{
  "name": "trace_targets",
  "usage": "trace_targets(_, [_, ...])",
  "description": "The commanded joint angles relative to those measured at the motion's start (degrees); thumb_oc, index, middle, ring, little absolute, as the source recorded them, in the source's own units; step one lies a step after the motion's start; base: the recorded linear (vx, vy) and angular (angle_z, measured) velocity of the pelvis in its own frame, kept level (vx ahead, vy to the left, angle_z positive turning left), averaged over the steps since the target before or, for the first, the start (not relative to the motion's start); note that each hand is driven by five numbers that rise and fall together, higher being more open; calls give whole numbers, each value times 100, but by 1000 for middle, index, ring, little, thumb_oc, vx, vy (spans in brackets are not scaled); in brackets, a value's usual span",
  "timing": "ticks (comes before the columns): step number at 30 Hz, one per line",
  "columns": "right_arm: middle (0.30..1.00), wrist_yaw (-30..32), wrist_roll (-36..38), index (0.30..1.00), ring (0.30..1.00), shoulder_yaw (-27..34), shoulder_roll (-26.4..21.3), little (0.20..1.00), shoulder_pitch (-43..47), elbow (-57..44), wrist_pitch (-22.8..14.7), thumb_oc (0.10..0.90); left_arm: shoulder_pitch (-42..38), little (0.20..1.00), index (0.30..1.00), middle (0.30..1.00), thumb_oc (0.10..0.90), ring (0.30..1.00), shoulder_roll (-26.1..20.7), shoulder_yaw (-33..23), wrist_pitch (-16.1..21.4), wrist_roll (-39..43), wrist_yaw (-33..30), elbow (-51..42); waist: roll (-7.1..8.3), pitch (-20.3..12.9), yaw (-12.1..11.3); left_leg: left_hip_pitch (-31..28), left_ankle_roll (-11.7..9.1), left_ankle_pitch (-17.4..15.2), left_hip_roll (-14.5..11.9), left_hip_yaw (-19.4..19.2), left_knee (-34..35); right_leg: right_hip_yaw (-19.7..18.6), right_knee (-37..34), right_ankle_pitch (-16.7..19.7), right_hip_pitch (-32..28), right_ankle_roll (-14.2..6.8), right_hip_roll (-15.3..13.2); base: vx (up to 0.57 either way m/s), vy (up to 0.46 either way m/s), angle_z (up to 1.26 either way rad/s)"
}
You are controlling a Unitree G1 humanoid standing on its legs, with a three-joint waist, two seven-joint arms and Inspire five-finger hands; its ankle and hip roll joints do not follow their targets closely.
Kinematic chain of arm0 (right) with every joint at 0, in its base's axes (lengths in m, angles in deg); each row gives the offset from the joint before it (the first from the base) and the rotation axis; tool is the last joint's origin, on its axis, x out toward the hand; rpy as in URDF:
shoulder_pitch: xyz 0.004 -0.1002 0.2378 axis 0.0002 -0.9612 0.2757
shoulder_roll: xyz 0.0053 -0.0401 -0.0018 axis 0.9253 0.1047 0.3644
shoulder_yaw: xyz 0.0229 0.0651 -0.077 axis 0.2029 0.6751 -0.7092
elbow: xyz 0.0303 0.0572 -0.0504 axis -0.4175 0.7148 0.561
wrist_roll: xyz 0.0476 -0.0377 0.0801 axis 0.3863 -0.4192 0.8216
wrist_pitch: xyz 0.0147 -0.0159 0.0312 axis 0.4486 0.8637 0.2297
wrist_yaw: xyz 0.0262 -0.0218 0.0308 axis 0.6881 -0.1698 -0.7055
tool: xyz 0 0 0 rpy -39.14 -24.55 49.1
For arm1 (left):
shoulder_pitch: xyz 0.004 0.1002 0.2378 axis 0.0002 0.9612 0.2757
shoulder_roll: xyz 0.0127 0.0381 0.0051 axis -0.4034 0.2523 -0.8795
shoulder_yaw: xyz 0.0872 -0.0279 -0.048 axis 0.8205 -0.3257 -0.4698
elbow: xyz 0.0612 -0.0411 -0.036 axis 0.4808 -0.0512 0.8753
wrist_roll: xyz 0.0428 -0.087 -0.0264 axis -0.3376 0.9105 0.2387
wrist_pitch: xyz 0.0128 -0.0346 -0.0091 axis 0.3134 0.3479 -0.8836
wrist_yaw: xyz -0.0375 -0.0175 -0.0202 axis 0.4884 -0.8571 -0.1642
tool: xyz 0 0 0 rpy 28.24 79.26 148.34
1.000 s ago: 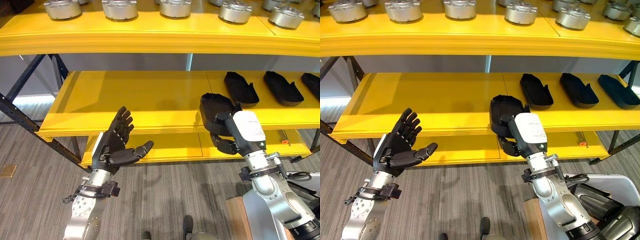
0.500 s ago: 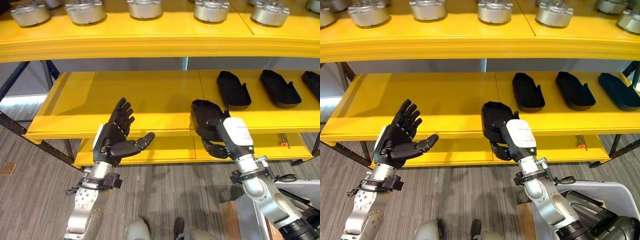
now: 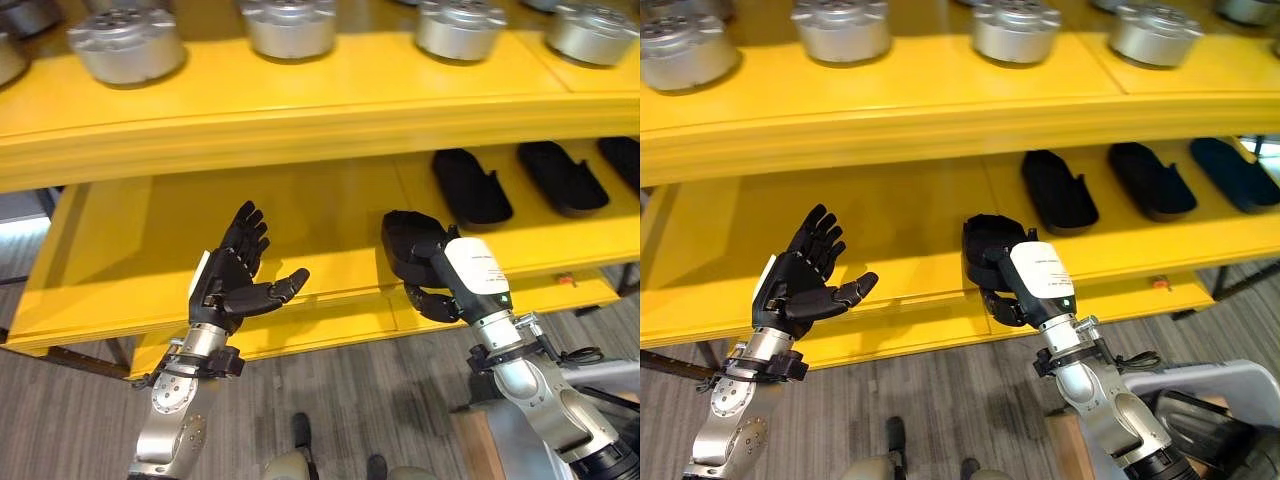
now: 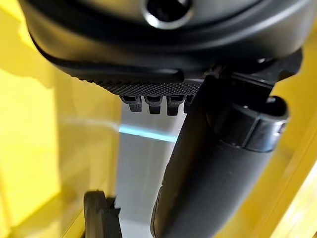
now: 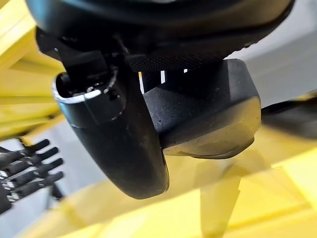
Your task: Move parts from the plastic box to the shelf.
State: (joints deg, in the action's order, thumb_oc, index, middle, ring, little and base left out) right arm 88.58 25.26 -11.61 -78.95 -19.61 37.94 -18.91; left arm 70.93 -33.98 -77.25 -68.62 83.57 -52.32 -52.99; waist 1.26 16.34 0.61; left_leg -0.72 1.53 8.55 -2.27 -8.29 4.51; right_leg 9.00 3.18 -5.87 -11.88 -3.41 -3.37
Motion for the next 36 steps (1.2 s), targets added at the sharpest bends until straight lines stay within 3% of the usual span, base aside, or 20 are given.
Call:
trace_targets(1, [300,388,136,300,300,321,-10,300,630,-832,-411,400,-167,1000,1000,1000,900,1000,-170,-184,518,1,288,-634,81,-713,-196,-394,-498,-618,-376,-194,46,218,0,262,429,-281,-237,53,16,15])
trace_targets(6, [300,287,371,300,300,322,59,300,703,-807,-312,400,-86,1000,1000,1000,900,1000,-155,-234,465,-4,313,-702,110,-784,-258,-486,-471,-734,-359,-224,49,314,-149,409,466,-368,-330,75,33,5])
trace_targets(14, [300,644,775,300,300,329,324,300,728,-862,-751,400,-163,1000,1000,1000,900,1000,-124,-169,299,145,366,-607,115,-847,-310,-482,-315,-825,-245,-254,49,363,176,231,488,-394,-349,64,91,-7])
trace_targets(18, [300,623,840,300,300,348,476,300,758,-776,-720,400,-227,1000,1000,1000,900,1000,-147,-77,206,222,525,-564,124,-849,-316,-490,-86,-888,-35,-243,49,330,875,271,601,-487,-360,47,165,-3])
trace_targets(22, [300,752,672,300,300,356,593,300,675,-603,-770,400,-287,1000,1000,1000,900,1000,-135,59,142,325,766,-512,86,-710,-199,-587,195,-1007,196,-28,18,-34,2690,839,1456,-647,-301,47,119,-8])
trace_targets(24, [300,759,591,300,300,369,635,300,654,-513,-875,400,-289,1000,1000,1000,900,1000,-147,120,117,362,589,-587,47,-677,-148,-710,129,-1101,172,47,49,-54,2051,981,1722,-577,-569,130,-165,12])
trace_targets(25, [300,653,593,300,300,346,611,300,711,-554,-961,400,-280,1000,1000,1000,900,1000,-205,57,177,327,513,-608,56,-642,-132,-841,-12,-1207,49,-30,49,91,711,1190,1788,-646,-844,129,-255,7])
trace_targets(27, [300,550,672,300,300,248,565,300,811,-624,-919,400,-133,1000,1000,1000,900,1000,-258,18,328,363,381,-621,33,-598,-112,-1040,-155,-1291,-166,-99,49,-37,46,1390,1765,-818,-881,165,-398,-15])
trace_targets(32, [300,443,793,300,300,163,411,300,901,-568,-896,400,-69,1000,1000,1000,900,1000,-230,160,366,378,196,-608,109,-698,-202,-1013,-363,-1238,-329,-141,49,151,-404,1256,1269,-825,-790,80,-207,12])
trace_targets(36, [300,323,886,300,300,103,198,300,969,-584,-713,400,13,1000,1000,1000,900,1000,-142,268,278,385,324,-722,150,-803,-269,-882,-528,-1072,-472,-155,49,368,-679,1080,801,-685,-664,51,-76,11])
